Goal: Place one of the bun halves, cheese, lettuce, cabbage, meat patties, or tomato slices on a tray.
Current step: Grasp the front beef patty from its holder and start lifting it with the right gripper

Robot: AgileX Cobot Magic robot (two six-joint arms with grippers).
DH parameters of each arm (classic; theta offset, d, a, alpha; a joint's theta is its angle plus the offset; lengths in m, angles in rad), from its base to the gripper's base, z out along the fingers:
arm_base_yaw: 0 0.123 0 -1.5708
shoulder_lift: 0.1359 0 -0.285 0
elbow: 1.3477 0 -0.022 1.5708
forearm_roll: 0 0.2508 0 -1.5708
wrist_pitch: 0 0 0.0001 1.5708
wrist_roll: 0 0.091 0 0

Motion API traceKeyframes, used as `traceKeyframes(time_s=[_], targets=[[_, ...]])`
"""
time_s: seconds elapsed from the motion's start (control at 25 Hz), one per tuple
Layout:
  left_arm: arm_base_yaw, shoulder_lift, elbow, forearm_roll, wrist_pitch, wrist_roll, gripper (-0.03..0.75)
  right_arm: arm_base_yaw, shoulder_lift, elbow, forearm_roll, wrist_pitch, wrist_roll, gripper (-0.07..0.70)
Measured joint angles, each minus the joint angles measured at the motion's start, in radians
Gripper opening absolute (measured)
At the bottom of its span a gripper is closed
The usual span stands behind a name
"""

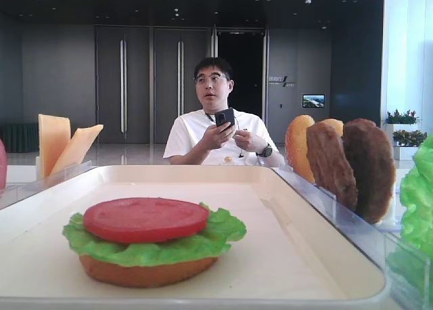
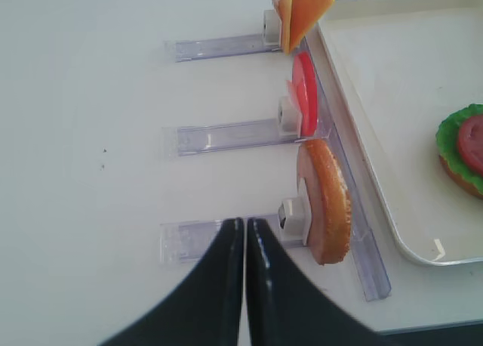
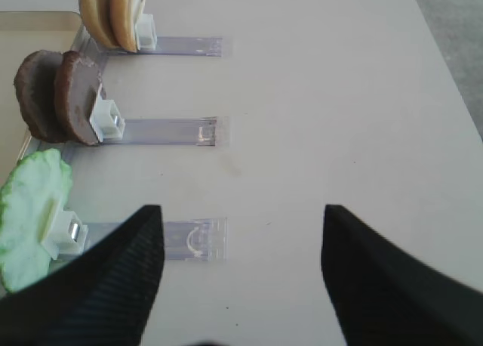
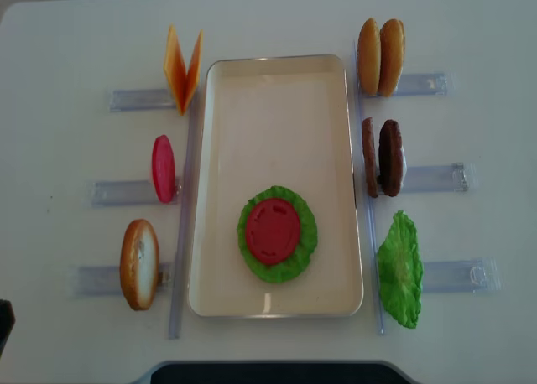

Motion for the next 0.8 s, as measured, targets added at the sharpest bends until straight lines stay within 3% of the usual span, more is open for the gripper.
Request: traceKeyframes(time_s=[0.8], targets=[[0.000,0.000,0.000,0.000,0.000,0.000,0.000,0.000,0.000,0.000,0.000,0.000,0.000,0.461]])
